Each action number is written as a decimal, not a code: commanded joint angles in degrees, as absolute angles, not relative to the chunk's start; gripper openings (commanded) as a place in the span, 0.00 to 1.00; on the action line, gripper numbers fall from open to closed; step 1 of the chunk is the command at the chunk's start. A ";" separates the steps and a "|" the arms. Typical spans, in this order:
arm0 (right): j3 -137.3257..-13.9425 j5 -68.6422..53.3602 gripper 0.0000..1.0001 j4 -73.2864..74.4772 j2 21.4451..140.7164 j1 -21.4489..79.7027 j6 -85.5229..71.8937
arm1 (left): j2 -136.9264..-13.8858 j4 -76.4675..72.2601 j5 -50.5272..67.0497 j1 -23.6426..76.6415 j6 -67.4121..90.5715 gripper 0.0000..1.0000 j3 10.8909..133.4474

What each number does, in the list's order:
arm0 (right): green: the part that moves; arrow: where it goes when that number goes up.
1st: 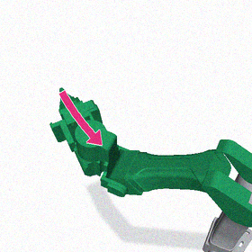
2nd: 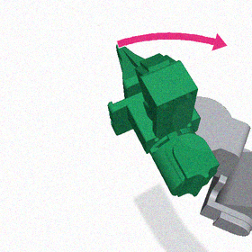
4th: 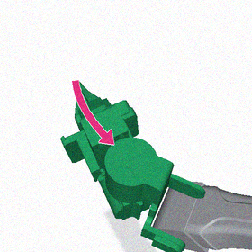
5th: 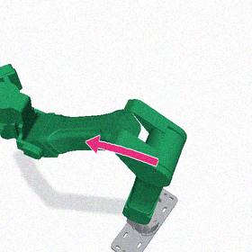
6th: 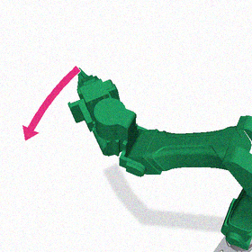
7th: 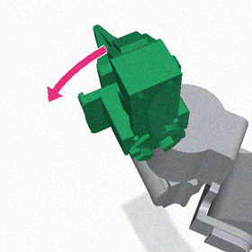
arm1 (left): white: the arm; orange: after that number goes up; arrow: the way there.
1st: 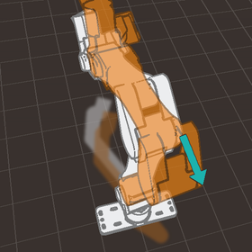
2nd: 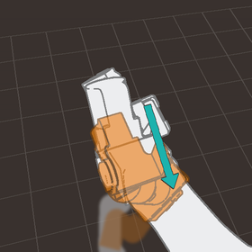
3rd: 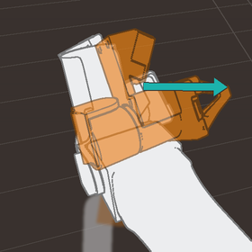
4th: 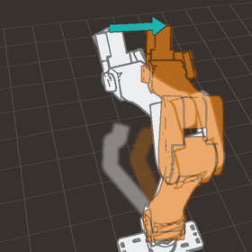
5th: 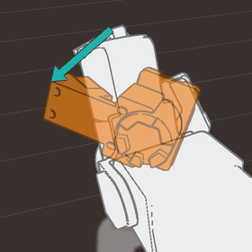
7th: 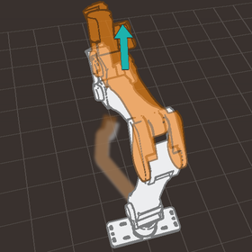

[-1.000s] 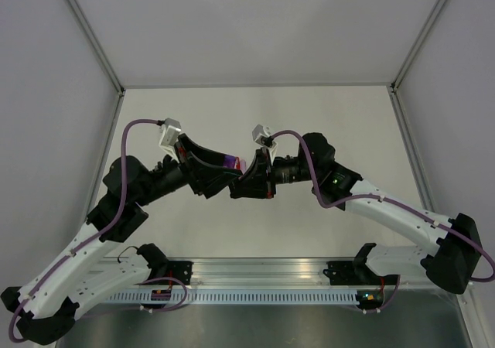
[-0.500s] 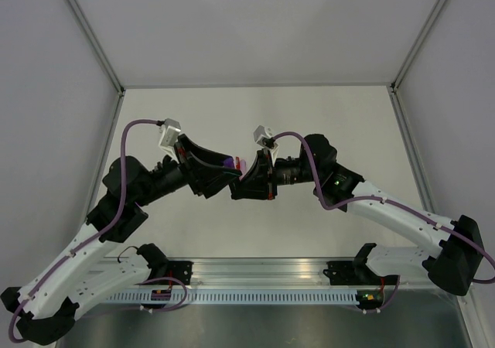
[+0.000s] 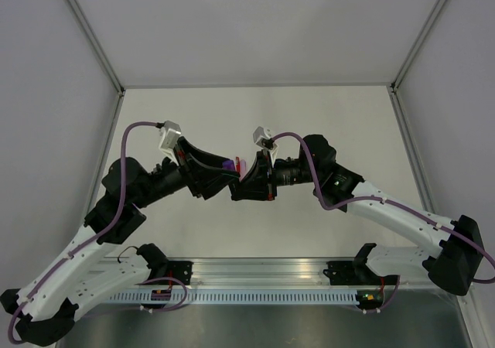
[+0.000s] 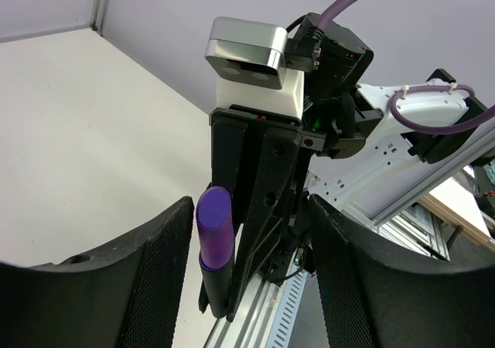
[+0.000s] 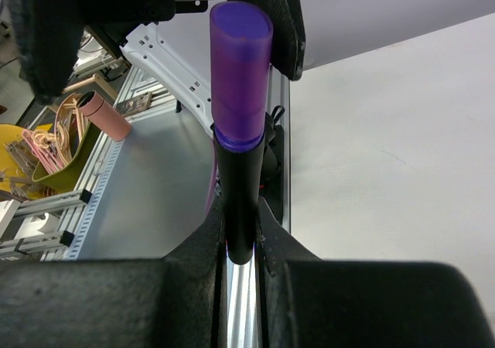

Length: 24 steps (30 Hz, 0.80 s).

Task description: Insert the pens into the pen caps

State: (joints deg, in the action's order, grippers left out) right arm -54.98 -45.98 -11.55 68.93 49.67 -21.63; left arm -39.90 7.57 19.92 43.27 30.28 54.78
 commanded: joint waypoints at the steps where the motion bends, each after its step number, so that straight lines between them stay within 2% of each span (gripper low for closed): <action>1: -55.72 -45.79 0.00 -12.92 67.33 49.83 -20.83 | -40.69 8.26 19.42 43.59 28.21 0.65 56.34; 4: -55.72 -45.88 0.00 -12.83 67.32 49.83 -20.83 | -41.22 8.00 20.04 43.59 28.21 0.59 56.25; 6: -55.63 -45.88 0.00 -12.66 67.24 49.83 -20.66 | -41.40 7.65 20.21 43.59 27.95 0.50 55.99; 9: -55.37 -46.40 0.00 -12.57 67.06 49.83 -20.30 | -41.75 7.47 20.57 43.59 27.95 0.47 55.90; 11: -55.46 -46.76 0.00 -12.22 67.06 49.83 -20.30 | -41.92 7.64 20.39 43.59 27.86 0.46 56.07; 17: -55.37 -47.02 0.00 -11.69 66.97 49.83 -19.86 | -42.10 7.38 20.04 43.59 28.83 0.59 56.25; 24: -55.28 -47.20 0.00 -11.51 67.15 49.83 -19.86 | -41.40 6.95 18.55 43.59 29.44 0.59 55.99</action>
